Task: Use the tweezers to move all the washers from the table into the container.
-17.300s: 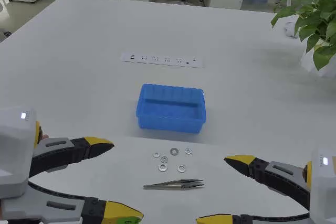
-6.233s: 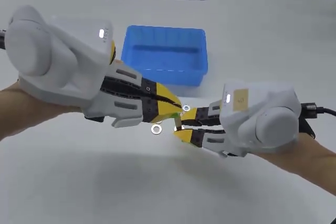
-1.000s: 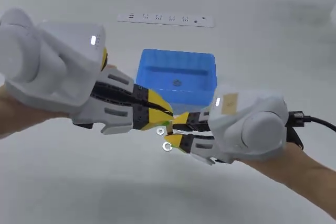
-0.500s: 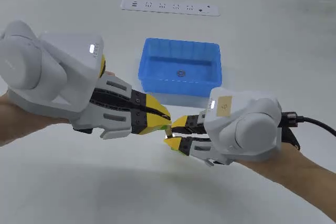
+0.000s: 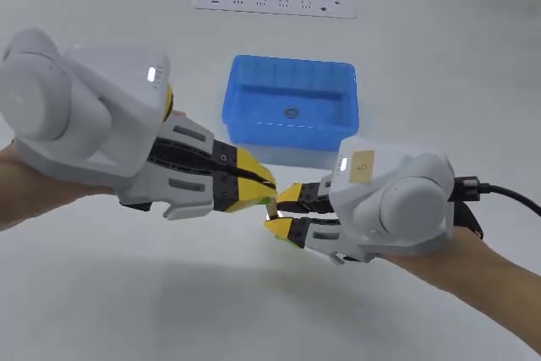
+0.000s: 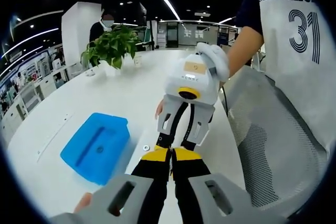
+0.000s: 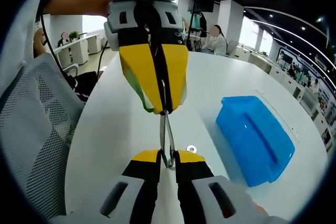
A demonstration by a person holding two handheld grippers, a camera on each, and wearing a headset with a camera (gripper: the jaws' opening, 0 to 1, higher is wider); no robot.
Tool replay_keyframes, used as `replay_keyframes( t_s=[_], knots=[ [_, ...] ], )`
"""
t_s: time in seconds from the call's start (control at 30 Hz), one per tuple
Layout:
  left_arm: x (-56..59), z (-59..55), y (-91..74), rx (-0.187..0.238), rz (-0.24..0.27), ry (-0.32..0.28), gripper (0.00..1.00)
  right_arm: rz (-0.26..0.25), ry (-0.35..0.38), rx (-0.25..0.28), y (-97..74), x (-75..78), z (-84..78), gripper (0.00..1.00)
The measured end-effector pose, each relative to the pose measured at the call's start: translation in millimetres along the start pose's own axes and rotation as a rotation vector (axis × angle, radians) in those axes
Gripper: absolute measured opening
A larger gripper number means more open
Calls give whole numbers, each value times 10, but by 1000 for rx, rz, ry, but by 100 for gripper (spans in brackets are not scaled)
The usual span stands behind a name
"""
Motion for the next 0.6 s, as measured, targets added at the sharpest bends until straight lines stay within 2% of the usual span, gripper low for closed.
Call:
replay_keyframes(
  t_s=[0.6],
  knots=[
    [-9,27,22,-14,-12,-4,5,24,-16,-2,-20,24,10,13]
  ],
)
Point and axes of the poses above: the centre of the closed fingertips' face, and the gripper's own axes: y roughly forward along the fingers, x roughly to its right, z roughly out of its top, the point moved 8 cm from there along -y, roughly backward along the fingers, and after that the axes turned 14 degrees about -z, right-handed, at the moved point
